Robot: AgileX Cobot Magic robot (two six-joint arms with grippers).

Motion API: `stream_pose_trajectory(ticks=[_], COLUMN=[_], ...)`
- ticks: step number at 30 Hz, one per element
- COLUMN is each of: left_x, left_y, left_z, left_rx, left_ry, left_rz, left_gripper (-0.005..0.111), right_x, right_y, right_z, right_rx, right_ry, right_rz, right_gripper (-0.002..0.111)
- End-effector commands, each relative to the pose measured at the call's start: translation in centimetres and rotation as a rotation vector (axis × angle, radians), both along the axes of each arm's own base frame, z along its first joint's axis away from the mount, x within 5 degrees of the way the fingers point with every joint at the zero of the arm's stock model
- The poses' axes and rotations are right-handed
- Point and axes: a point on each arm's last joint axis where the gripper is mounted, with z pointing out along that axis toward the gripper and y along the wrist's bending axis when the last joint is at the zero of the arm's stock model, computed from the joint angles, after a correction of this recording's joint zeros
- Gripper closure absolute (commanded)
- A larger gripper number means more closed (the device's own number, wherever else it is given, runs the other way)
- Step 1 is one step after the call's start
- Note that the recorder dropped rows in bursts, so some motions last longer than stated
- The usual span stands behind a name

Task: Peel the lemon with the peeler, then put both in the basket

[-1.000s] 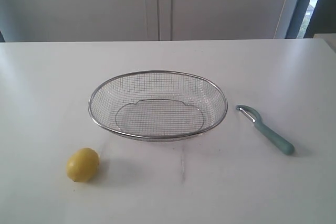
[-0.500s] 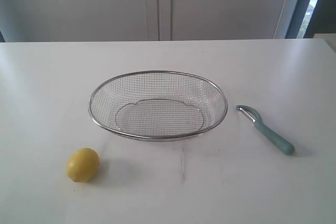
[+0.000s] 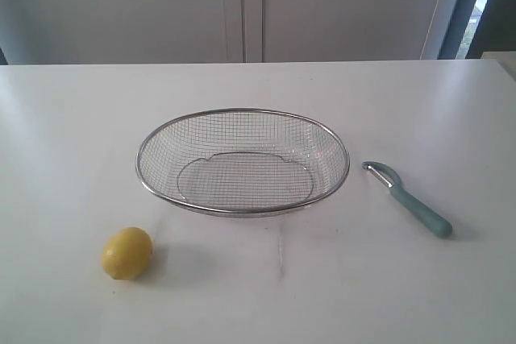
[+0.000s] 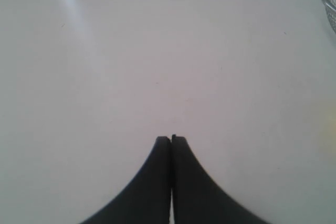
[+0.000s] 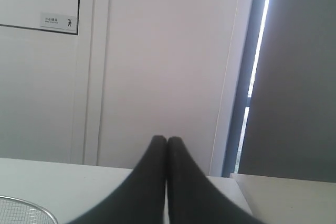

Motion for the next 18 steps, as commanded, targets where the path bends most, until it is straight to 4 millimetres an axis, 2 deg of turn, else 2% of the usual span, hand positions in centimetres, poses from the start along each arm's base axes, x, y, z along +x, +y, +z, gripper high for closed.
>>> stream_pose_trajectory(ticks=[1,7,12,18], left_x=[0.0,0.0,0.0,0.0], left_y=[0.0,0.0,0.0,0.0], left_z=[-0.1,-0.1,-0.1,-0.1], left_rx=[-0.003,-0.003,-0.003,-0.003], left_ry=[-0.003,-0.003,-0.003,-0.003], left_rz=[0.001,0.001,0.001,0.001], left_gripper=[0.107,0.107,0.107,0.107], right_x=[0.8,2.4,3.8,4.0], right_y=[0.0,0.0,0.0,0.0], right_z=[1.3,2.4,2.5,2.3], right_rx=[0.001,0.044,0.046,0.043], right_ry=[0.038,0.157,0.229,0.244], right_rz=[-0.006,-0.004,-0.007,-0.008], right_gripper=[0.108,0.108,0.108,0.108])
